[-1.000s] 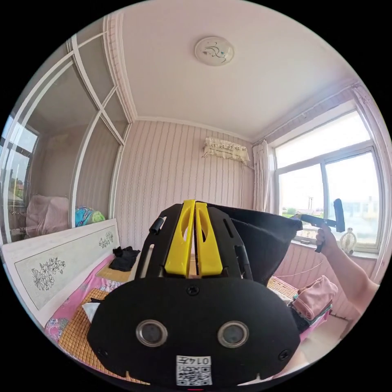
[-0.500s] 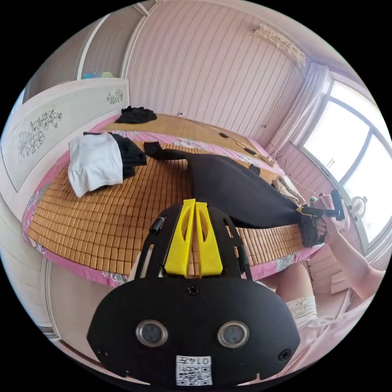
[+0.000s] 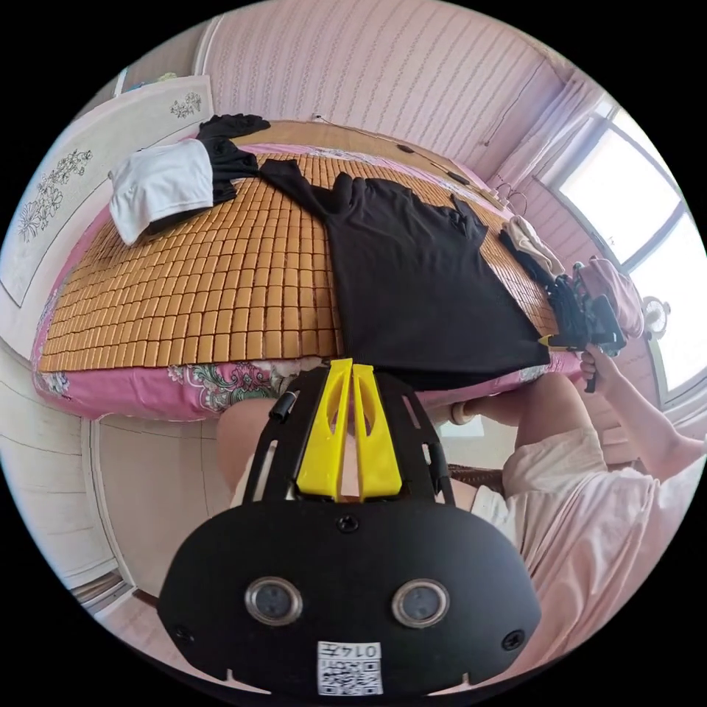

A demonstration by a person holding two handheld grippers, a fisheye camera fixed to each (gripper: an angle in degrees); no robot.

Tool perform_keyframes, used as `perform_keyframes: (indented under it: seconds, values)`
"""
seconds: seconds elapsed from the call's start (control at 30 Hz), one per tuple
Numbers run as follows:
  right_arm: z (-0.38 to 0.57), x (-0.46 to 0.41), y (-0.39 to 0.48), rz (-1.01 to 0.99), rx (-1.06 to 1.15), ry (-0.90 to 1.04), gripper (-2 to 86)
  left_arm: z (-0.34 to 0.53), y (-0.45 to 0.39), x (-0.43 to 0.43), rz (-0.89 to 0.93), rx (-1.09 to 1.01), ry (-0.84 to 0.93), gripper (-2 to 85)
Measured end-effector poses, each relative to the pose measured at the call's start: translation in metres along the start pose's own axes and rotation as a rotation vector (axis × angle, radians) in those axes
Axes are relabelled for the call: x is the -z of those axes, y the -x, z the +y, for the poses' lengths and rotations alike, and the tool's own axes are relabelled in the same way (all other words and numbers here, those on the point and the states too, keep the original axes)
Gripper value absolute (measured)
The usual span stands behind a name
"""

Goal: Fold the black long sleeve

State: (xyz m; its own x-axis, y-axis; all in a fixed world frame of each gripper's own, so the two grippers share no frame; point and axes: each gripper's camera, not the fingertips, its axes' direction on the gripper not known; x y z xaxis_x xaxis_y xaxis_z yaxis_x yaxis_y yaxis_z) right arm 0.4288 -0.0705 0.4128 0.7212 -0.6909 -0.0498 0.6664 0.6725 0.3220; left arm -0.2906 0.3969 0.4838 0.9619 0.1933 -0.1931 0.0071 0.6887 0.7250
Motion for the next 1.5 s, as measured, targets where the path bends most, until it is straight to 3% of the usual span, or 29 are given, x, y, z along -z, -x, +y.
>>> perform_keyframes:
  seconds: [0.4,0.67,0.83,1.0,1.13,1.27,1.4,1.5]
  values:
    - [0.017,-0.057,0.029,0.079,0.1,0.137,1.3,0.012,0.019,-0.045,0.017,-0.06,0.065,-0.9]
    - [0.023,-0.037,0.023,0.175,0.077,-0.012,6.6,-0.009,0.03,-0.064,0.003,-0.081,0.021,0.0]
    - [-0.029,-0.005,0.001,0.192,0.01,-0.134,7.6,-0.074,0.015,-0.1,0.052,-0.155,-0.026,-0.5]
    - [-0.122,0.016,-0.017,0.233,-0.027,-0.24,7.7,-0.205,-0.026,-0.186,0.164,-0.307,-0.039,-0.4]
    - [-0.222,0.009,-0.039,0.359,-0.079,-0.28,8.2,-0.296,-0.064,-0.253,0.281,-0.38,-0.048,0.1]
    - [-0.285,-0.02,-0.064,0.328,-0.151,-0.283,8.9,-0.363,-0.101,-0.305,0.402,-0.418,-0.058,0.6]
    - [-0.277,-0.038,-0.079,0.319,-0.209,-0.258,0.9,-0.382,-0.111,-0.335,0.411,-0.407,-0.015,-0.1]
    - [-0.226,-0.021,-0.072,0.274,-0.189,-0.289,-0.3,-0.389,-0.116,-0.346,0.407,-0.406,0.046,-0.5]
